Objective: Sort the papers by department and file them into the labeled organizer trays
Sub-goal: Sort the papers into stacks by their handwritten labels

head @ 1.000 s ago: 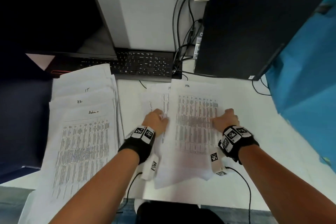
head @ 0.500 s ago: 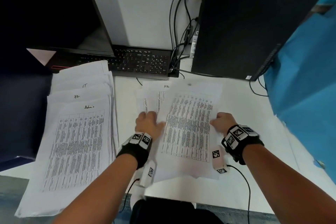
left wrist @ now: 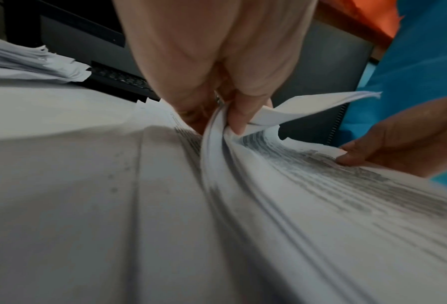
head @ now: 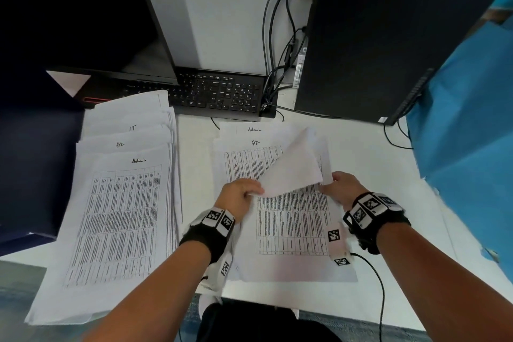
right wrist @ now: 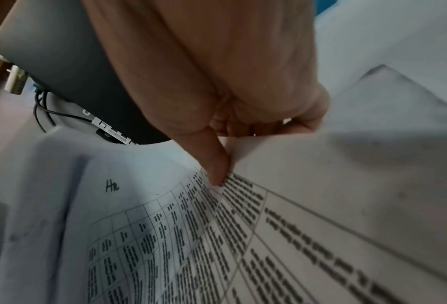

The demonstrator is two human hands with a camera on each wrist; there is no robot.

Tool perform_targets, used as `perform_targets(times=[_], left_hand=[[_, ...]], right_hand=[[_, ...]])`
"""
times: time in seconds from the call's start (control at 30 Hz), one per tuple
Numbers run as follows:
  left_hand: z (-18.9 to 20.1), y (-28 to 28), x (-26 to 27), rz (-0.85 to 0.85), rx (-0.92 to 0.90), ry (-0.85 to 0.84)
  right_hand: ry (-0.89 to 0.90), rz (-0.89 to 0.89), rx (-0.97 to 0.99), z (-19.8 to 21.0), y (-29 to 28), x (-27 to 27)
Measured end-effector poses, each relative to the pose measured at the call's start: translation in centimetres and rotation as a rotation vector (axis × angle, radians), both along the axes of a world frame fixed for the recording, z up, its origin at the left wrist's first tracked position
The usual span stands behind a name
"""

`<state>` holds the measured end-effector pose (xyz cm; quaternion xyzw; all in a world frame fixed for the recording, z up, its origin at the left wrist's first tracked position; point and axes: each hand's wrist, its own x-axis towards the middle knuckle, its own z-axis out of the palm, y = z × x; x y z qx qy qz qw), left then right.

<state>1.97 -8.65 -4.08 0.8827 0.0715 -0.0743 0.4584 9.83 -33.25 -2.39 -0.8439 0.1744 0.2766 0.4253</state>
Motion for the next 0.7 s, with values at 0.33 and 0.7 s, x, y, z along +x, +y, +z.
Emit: perform_targets(times=[0.33,0.7], left_hand=[[-0.5,1.5,0.7,0.179,0.056,-0.037],[-0.1,2.1,1.4,0.494,0.117,0.058]], right_hand=[[-0.004,0.021,-0.043,-0.4,-0.1,0.1],[0.024,0.047,-0.123,-0.3,0.0,0.3]])
